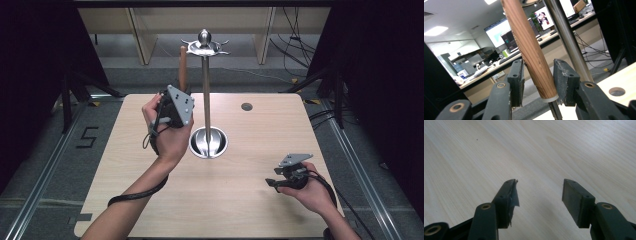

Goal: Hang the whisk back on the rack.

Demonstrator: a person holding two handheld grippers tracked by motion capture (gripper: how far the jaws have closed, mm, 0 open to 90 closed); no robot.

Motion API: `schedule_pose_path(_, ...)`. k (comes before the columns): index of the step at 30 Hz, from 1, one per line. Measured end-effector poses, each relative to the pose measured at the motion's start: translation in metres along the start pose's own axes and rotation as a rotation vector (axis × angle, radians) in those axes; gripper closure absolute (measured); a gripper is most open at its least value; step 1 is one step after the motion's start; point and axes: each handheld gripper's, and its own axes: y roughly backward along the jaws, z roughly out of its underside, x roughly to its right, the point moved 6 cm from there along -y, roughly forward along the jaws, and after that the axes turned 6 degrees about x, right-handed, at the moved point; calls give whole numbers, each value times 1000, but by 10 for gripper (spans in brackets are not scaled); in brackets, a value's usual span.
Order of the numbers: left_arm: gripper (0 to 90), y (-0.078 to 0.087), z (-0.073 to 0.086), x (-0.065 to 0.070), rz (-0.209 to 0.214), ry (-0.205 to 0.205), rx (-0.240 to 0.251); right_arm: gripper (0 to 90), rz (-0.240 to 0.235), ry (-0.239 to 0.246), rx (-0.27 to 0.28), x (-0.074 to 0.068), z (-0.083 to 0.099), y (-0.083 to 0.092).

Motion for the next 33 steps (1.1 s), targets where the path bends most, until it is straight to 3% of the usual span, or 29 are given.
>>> schedule_pose_path(5, 588, 0, 1, 3, 24, 7, 15, 457, 3, 5, 5, 1, 0, 0)
schedule_pose_path(7, 582, 0, 1, 4, 40, 17, 17, 457, -6, 0, -20, 0, 0, 2)
schedule_pose_path(8, 581, 0, 1, 6, 75, 37, 22, 456, -5, -12, -14, -1, 0, 2)
schedule_pose_path(10, 573, 2, 2, 7, 90, 45, 22, 457, 3, -4, 15, 0, 0, 0)
schedule_pose_path(12, 552, 8, 3, 8, 143, 66, 30, 457, 1, -3, 1, 1, 0, 1)
schedule_pose_path(15, 537, 13, 6, 6, 167, 89, 32, 456, 1, -2, 3, 1, 0, 1)
schedule_pose_path(16, 537, 15, 7, 2, 178, 82, 35, 457, 1, -2, 3, 0, 0, 1)
schedule_pose_path(22, 499, 32, 24, -24, 189, 148, 18, 456, 2, -3, -1, 0, 0, 1)
schedule_pose_path(25, 484, 38, 31, -31, 197, 158, 7, 456, 2, -6, 1, 0, 0, 0)
schedule_pose_path(27, 478, 44, 38, -38, 201, 169, -6, 456, -3, -5, -21, 0, 0, 2)
schedule_pose_path(28, 475, 49, 45, -44, 205, 184, -18, 456, 5, -7, 9, 0, 0, -1)
schedule_pose_path(33, 453, 57, 59, -54, 216, 187, -48, 456, -1, -6, -16, 0, 0, 1)
